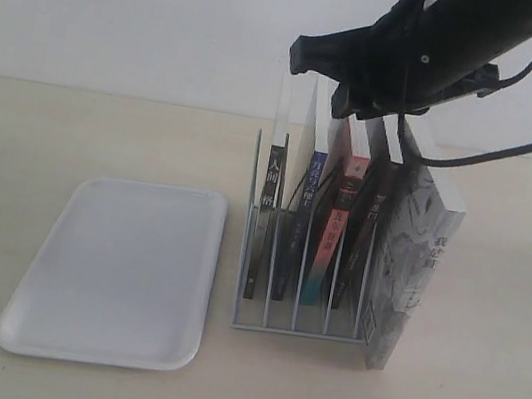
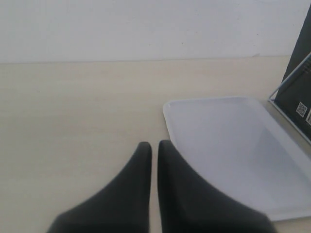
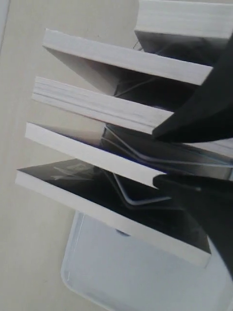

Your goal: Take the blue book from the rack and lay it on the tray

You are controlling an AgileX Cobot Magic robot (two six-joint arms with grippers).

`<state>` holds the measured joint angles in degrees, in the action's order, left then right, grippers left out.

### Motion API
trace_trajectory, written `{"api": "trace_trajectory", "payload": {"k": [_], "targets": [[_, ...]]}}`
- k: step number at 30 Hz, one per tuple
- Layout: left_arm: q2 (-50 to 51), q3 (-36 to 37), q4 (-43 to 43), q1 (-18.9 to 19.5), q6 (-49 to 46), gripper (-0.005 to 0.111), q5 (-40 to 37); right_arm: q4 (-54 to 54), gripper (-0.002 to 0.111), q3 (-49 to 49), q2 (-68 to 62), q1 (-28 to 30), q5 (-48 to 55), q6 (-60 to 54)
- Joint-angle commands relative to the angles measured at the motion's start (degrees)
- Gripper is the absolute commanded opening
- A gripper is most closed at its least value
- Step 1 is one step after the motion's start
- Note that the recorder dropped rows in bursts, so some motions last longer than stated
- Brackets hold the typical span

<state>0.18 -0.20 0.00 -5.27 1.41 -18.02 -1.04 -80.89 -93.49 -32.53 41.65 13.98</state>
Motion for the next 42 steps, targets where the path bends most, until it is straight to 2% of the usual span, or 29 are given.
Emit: {"api": "trace_trajectory", "payload": {"k": [1, 6, 25, 27, 30, 32, 36, 42], "targets": [[-0.18, 0.20, 0.00, 0.13, 0.38, 0.004, 0.30, -2.38, 0.023, -0.39, -0.05, -0.01, -0.56, 1.75], [-0.18, 0.20, 0.00, 0.13, 0.38, 0.004, 0.30, -6.11, 0.023, -0.39, -0.53, -0.01, 0.07, 4.73], [-0.18, 0.20, 0.00, 0.13, 0.38, 0.004, 0.30, -6.22, 0.023, -0.39, -4.43, -0.01, -0.79, 5.40], [-0.18, 0.20, 0.00, 0.13, 0.38, 0.004, 0.30, -6.22, 0.027, -0.39, -4.43, -0.01, -0.90, 5.40], [-0.18, 0.20, 0.00, 0.13, 0.38, 0.004, 0.30, -6.22, 0.044, -0.39, -4.43, -0.01, -1.26, 5.87], [-0.18, 0.20, 0.00, 0.13, 0.38, 0.004, 0.30, -6.22, 0.048, -0.39, -4.43, -0.01, -1.60, 6.67], [-0.18, 0.20, 0.00, 0.13, 0.38, 0.004, 0.30, -6.22, 0.043, -0.39, -4.43, -0.01, -1.46, 6.67], [-0.18, 0.20, 0.00, 0.13, 0.38, 0.004, 0.30, -6.35, 0.021, -0.39, -4.43, -0.01, -1.04, 6.51]]}}
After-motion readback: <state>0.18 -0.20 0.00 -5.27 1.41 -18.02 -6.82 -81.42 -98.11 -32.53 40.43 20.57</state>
